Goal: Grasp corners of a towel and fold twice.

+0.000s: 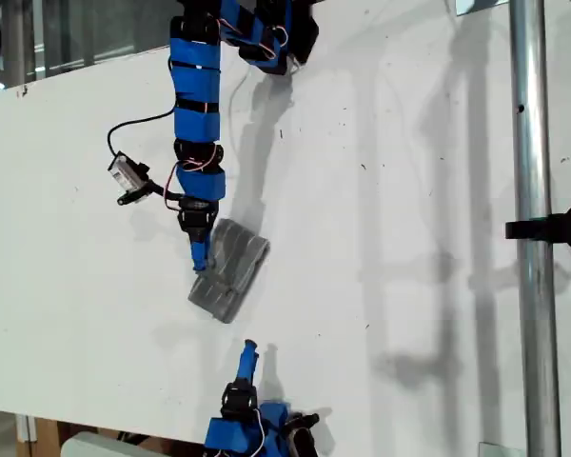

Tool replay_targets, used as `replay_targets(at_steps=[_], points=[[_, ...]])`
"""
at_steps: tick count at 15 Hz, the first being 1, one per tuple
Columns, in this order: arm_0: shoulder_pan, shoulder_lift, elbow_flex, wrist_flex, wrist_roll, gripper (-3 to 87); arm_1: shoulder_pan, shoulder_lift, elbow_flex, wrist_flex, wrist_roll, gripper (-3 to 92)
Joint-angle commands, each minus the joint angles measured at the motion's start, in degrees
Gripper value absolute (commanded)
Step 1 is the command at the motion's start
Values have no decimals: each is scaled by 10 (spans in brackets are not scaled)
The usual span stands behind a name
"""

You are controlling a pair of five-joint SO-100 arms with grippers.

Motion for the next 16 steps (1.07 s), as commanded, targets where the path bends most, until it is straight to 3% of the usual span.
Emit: replay_targets(at_steps=[1,3,6,7,8,10,13,14,15,16], points=[[12,4,5,-25,-12,196,11,23,-31,-53,-7,80],[16,4,29,-55,0,173,4,113,39,31,-7,80],[18,5,86,-119,37,115,-46,351,193,338,-25,-2],[23,5,118,-156,63,80,-61,436,252,446,11,-2],[22,5,149,-166,38,57,-72,523,323,520,37,-3],[22,5,175,-126,-5,36,-91,659,441,635,99,-3],[37,5,174,-72,-21,22,-120,799,587,662,174,-3],[35,5,175,-19,-45,22,-136,882,605,737,221,-2],[35,4,175,-4,-70,22,-137,978,606,831,234,10],[44,4,175,-4,-12,22,-138,1006,604,850,236,27]])
